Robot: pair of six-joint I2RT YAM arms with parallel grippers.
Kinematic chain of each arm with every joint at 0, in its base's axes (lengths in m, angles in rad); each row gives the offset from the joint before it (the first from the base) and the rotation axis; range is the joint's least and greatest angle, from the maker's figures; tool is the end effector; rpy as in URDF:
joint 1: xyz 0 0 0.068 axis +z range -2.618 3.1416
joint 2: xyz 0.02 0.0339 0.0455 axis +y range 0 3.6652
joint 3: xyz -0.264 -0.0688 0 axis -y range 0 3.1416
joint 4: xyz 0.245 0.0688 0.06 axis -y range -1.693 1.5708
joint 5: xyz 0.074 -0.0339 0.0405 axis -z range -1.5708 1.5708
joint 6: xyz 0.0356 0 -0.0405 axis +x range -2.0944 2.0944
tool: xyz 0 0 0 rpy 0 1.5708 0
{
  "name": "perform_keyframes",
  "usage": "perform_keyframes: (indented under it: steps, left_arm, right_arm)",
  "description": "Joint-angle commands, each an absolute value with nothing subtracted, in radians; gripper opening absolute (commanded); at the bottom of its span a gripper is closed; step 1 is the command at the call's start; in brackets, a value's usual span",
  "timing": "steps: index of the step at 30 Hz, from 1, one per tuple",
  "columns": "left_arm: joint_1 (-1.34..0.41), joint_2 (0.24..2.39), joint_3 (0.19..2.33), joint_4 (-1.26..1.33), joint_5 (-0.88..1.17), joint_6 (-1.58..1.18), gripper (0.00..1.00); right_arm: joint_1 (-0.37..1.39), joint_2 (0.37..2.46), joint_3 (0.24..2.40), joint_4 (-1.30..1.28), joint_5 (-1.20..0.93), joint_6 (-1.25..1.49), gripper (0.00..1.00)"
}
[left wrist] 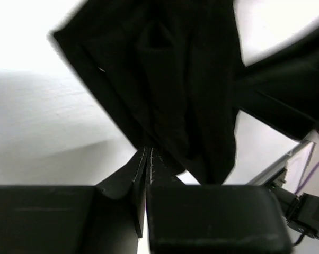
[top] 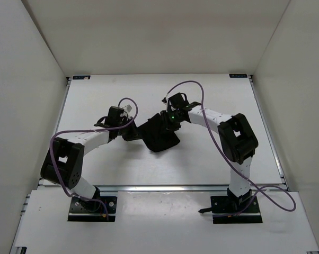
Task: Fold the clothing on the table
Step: Fold the skirt
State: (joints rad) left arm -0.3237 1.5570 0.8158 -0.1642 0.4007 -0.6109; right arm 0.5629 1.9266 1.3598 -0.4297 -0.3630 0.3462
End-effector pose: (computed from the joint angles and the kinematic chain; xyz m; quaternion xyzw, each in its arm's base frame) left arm 0.2833 -0.1097 0.1723 -0.0682 0.9260 -0.3121 0.2010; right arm 0.3393 0.2290 0.1900 -0.1528 0.9322 0.2778 0.1743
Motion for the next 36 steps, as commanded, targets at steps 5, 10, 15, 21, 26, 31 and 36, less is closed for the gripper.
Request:
perform_keyframes:
  steps: [5,10,15,21,26,31,36]
  left_arm:
    - [-0.35,1.485,0.782,-0.163,0.391,-0.63,0.13]
    - [-0.327,1.493,0.759,-0.163,0.397,-0.632,0.14]
    - [-0.325,1.543,0.772,-0.16,0.388,-0.627,0.14]
    - [-0.302,1.568,0.764,-0.147,0.388,-0.635,0.14]
    - [-0.279,1.526,0.756,-0.176,0.384,-0.617,0.17]
    - [-0.245,1.416,0.788,-0.262,0.374,-0.557,0.45]
    - [-0.285,1.267,0.834,-0.269,0.261,-0.459,0.58]
  right_arm:
    - [0.581,2.069,1.584,-0.41,-0.409,0.302,0.27]
    - [0.617,2.097,1.664,-0.403,-0.442,0.325,0.28]
    - [0.664,2.1,1.66,-0.367,-0.472,0.336,0.3]
    - [0.709,2.12,1.651,-0.362,-0.5,0.344,0.3]
    - [0.689,2.111,1.686,-0.402,-0.486,0.336,0.32]
    - [0.609,2.005,1.717,-0.434,-0.444,0.327,0.36]
    - [0.485,1.866,1.648,-0.494,-0.344,0.31,0.35]
